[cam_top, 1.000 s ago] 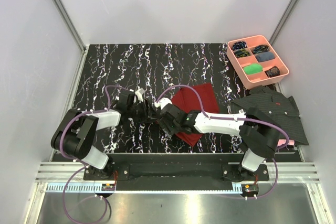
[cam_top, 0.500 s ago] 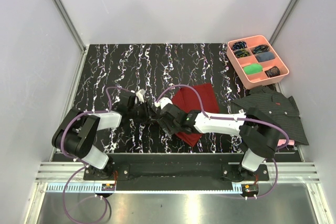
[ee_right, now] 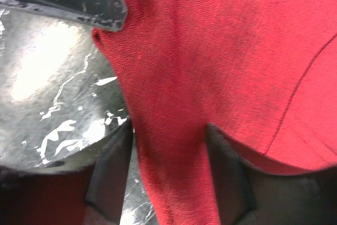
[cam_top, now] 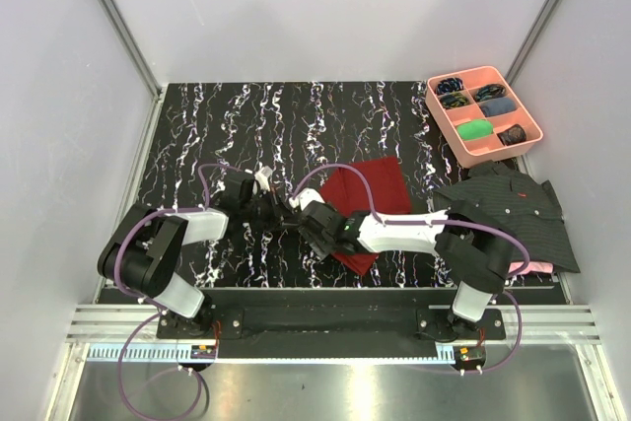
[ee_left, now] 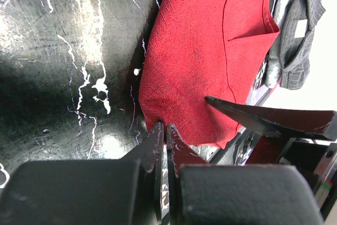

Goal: Fold the napkin, place the utensils inside, and roll it up
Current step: Roll the napkin at the center of the board.

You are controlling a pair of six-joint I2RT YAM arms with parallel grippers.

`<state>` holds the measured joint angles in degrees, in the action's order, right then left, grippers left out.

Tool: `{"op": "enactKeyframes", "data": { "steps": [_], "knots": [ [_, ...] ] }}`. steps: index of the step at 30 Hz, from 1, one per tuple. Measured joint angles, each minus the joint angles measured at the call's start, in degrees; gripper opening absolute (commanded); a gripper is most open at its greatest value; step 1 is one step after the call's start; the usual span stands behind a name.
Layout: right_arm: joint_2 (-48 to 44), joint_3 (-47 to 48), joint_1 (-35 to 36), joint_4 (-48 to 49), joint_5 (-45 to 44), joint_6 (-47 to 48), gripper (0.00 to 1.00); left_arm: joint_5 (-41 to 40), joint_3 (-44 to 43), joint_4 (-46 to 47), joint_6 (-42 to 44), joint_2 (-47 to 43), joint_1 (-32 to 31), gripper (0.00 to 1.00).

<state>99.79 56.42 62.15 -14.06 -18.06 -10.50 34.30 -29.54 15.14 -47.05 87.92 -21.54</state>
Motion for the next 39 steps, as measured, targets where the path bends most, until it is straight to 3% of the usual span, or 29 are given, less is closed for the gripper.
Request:
{"op": "enactKeyframes", "data": {
  "steps": [1, 4, 9, 11, 15, 16, 20, 23, 29, 39],
  "knots": [
    [0.2, 0.0, 0.07, 0.11, -0.66, 0.13, 0.39, 0.02, -0.02, -0.02, 0.0, 0.0, 0.0, 0.0],
    [0.61, 0.0, 0.09, 0.5, -2.05, 0.15, 0.23, 0.02, -0.15, -0.04, 0.02, 0.0, 0.0, 0.02],
    [0.94, -0.11, 0.13, 0.94, -1.88, 0.52, 0.09, 0.31, -0.92, -0.42, 0.28, 0.0, 0.02, 0.28],
    [0.94, -0.11, 0.13, 1.09, -0.87, 1.07, 0.05, 0.42, -1.46, -1.11, 0.61, -0.13, 0.13, 0.32],
    [0.48, -0.11, -0.37, 1.53, 3.91, 1.51, 0.02, 0.13, -2.67, -4.24, 2.51, -2.1, 1.09, 0.43],
    [0.26, -0.17, -0.66, 1.64, 5.62, 1.51, 0.02, -0.15, -2.91, -5.44, 3.32, -3.15, 1.44, 0.51],
    [-0.76, -0.7, -4.07, 1.75, 17.79, 1.18, 0.01, -1.99, -3.34, -9.38, 7.39, -8.5, 2.19, 0.66],
    [-0.94, -0.79, -8.17, 1.77, 26.6, 1.03, 0.0, -3.37, -3.32, -11.63, 10.97, -12.87, 2.21, 0.71],
    [0.39, -0.74, -15.17, 1.97, 43.28, 0.52, 0.0, -5.27, -0.44, -12.13, 15.1, -19.76, 1.64, 0.74],
    [8.24, -0.48, -21.79, 4.42, 62.53, -0.81, 0.0, -9.16, 1.16, -12.9, 18.95, -21.18, -3.37, 0.76]
  ]
}}
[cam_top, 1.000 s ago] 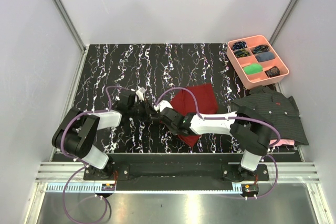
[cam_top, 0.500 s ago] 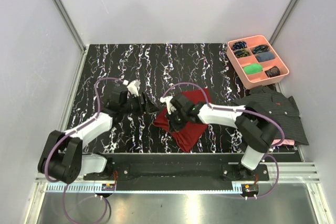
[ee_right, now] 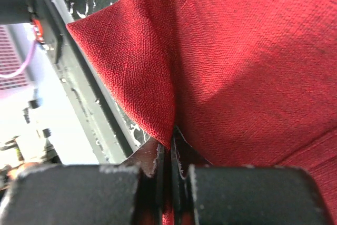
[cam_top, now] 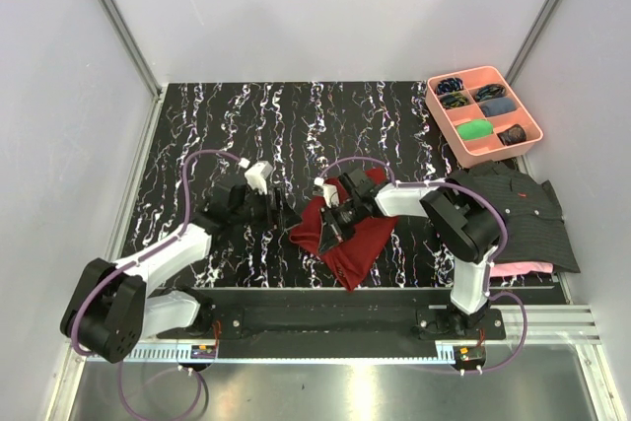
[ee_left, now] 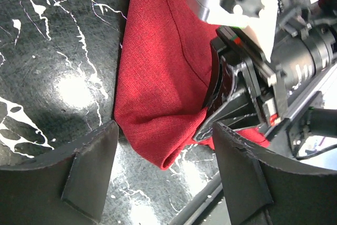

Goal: Fold the napkin, place the utensils inside, and roll it up
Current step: Roll the napkin at the center of the board.

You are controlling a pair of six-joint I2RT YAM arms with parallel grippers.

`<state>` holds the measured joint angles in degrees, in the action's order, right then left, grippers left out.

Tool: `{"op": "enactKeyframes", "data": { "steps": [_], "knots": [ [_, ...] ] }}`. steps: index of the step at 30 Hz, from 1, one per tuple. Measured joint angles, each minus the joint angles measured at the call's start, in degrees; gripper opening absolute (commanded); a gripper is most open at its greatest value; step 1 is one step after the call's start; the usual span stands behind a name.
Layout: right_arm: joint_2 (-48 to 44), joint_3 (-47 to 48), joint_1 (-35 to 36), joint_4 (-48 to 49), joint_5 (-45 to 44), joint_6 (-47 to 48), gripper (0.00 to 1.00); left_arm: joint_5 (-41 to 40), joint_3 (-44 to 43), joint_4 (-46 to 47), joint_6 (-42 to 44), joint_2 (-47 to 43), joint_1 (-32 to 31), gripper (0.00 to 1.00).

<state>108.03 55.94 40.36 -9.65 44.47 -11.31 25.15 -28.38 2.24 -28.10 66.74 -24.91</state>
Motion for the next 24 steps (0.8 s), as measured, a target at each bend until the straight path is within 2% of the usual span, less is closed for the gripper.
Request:
{"op": "enactKeyframes", "data": {
  "steps": [7, 17, 23, 24],
  "knots": [
    [4.04, 0.59, -2.95, 1.46, 7.41, -0.76, 0.0, -2.03, 0.63, 0.02, 2.95, 1.01, -3.63, 0.77],
    [6.03, 0.74, -4.46, 2.36, 10.86, -1.01, 0.0, -4.28, 0.59, -0.02, 5.92, 5.14, -7.61, 0.77],
    [6.82, 0.85, -5.03, 2.58, 12.26, -1.14, 0.0, -5.29, -0.26, -0.04, 7.23, 8.24, -8.94, 0.65],
    [7.06, 0.96, -5.09, 2.58, 12.52, -1.16, 0.0, -5.4, -0.42, -0.04, 7.37, 8.61, -9.07, 0.59]
  ]
}}
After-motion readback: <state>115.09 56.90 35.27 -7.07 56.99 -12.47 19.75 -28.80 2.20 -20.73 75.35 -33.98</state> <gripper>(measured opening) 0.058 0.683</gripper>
